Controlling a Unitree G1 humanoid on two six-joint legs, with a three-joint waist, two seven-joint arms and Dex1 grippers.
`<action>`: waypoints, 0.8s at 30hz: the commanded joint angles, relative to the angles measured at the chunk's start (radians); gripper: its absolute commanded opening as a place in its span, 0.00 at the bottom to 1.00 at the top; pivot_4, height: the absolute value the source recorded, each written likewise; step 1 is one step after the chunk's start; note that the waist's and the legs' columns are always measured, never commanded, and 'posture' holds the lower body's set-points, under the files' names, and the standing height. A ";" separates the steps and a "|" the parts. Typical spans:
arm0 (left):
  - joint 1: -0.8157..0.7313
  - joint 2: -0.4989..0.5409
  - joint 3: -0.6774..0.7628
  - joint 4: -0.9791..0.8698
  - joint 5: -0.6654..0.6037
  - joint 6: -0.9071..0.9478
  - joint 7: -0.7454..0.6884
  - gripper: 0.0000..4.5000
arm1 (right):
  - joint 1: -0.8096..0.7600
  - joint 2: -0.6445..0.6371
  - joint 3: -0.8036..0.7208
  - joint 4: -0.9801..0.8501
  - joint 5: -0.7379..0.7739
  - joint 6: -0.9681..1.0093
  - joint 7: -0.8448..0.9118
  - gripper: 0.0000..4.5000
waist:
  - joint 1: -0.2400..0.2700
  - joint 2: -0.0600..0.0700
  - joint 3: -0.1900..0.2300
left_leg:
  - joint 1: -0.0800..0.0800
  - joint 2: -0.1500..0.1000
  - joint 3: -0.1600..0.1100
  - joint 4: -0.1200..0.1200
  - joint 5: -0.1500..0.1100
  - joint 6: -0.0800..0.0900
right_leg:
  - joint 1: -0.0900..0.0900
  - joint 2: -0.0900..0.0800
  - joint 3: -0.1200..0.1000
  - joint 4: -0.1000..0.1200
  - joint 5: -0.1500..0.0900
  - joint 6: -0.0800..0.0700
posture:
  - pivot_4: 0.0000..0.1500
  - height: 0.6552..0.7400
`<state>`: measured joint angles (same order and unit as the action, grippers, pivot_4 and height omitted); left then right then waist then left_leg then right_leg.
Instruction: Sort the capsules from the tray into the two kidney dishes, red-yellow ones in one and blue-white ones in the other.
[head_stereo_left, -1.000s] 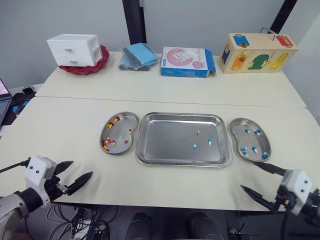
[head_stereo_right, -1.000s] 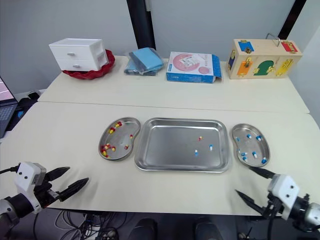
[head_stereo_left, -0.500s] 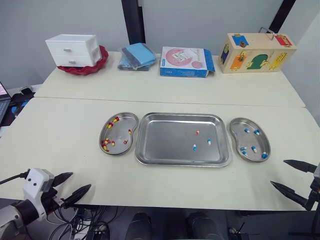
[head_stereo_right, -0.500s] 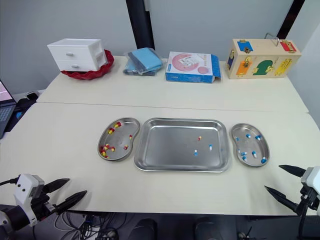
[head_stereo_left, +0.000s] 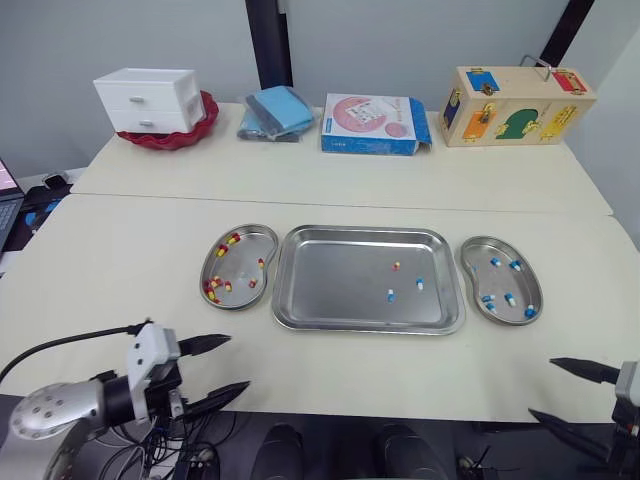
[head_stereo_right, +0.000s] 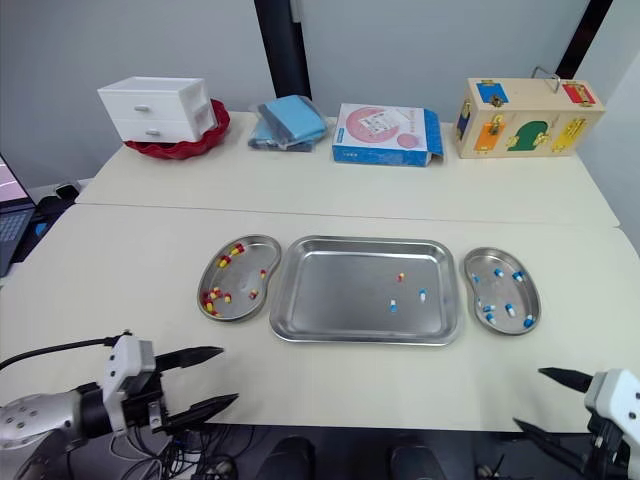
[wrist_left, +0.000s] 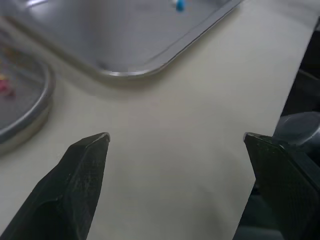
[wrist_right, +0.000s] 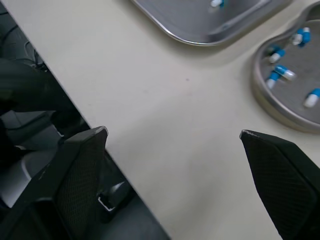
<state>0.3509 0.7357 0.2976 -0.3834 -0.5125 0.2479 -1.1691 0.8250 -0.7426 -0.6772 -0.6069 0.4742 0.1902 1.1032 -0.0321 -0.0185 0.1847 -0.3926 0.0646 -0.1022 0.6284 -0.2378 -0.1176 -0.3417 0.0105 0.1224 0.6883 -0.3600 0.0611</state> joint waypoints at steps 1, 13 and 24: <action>-0.071 -0.050 -0.059 -0.019 -0.041 -0.068 -0.026 0.99 | 0.036 0.035 0.001 -0.119 0.021 0.020 -0.025 1.00 | -0.001 0.001 0.000 | 0.000 0.000 0.000 0.000 0.000 0.000 | 0.000 0.000 0.000 0.000 0.000 0.000 | 1.00 1.00; -0.170 -0.103 -0.138 0.060 -0.024 -0.177 -0.054 0.99 | -0.152 0.059 0.303 -0.402 -0.044 0.330 -0.375 1.00 | -0.001 0.000 -0.001 | 0.000 0.000 -0.001 0.001 0.000 0.000 | 0.000 0.000 0.000 0.001 0.000 0.000 | 1.00 1.00; -0.182 -0.096 -0.148 0.032 -0.031 -0.166 -0.020 1.00 | -0.575 0.113 0.654 -0.334 -0.124 0.575 -0.645 0.71 | 0.000 0.000 -0.001 | -0.001 0.000 -0.003 0.001 0.000 0.000 | -0.001 0.000 -0.002 0.001 0.000 0.000 | 1.00 1.00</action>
<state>0.1737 0.6331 0.1505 -0.3159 -0.5297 0.0854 -1.1918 0.2771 -0.6357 -0.0653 -0.9435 0.3746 0.7382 0.4990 -0.0322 -0.0188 0.1836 -0.3937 0.0644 -0.1052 0.6294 -0.2377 -0.1176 -0.3425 0.0109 0.1207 0.6895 -0.3596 0.0610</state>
